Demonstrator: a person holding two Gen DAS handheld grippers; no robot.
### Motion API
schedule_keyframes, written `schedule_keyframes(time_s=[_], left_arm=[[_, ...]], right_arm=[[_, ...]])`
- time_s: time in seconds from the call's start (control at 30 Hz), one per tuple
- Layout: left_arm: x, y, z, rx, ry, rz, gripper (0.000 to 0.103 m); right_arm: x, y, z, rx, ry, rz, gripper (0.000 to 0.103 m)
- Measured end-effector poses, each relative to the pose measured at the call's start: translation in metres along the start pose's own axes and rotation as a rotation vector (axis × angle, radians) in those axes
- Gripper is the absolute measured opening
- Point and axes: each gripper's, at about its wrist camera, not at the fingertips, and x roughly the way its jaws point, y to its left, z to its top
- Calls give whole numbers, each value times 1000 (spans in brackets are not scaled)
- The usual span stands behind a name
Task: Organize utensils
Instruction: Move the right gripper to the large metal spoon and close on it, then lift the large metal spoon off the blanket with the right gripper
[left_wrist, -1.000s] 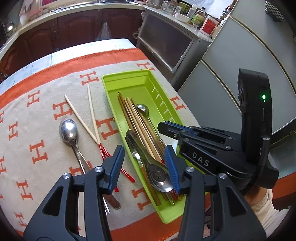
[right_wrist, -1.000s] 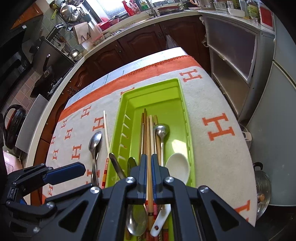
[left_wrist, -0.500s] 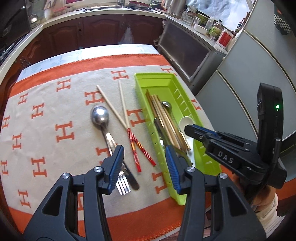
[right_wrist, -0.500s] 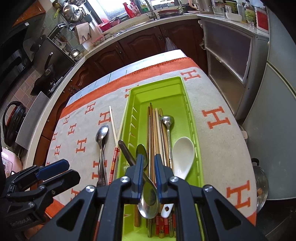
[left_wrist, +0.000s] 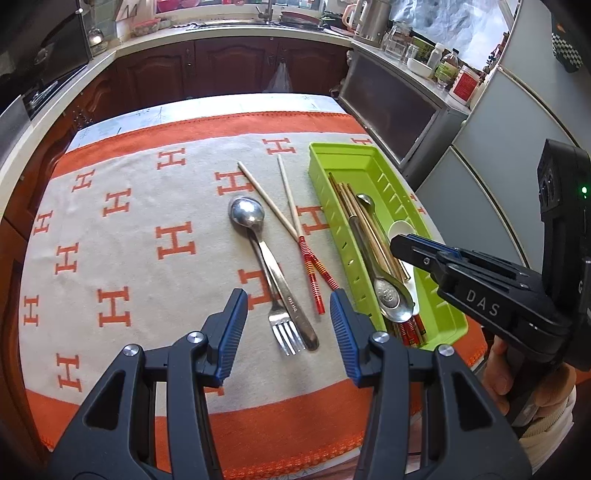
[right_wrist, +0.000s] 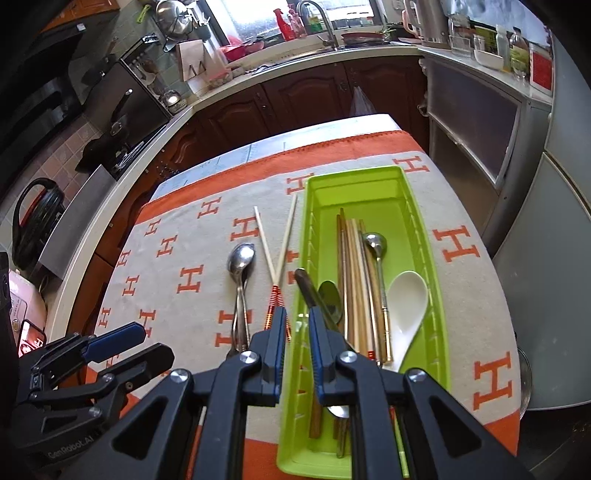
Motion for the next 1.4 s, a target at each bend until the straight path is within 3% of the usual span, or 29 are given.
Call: schedule_keyframes(time_s=[0.73,1.4], left_arm=[[-9,88,-18,-175,-21,55,43],[30,126,-19,-254,32,37,43]], right_arm=[[24,64,-3,-126,66,50,12],[125,68,32,-79,230,15,12]])
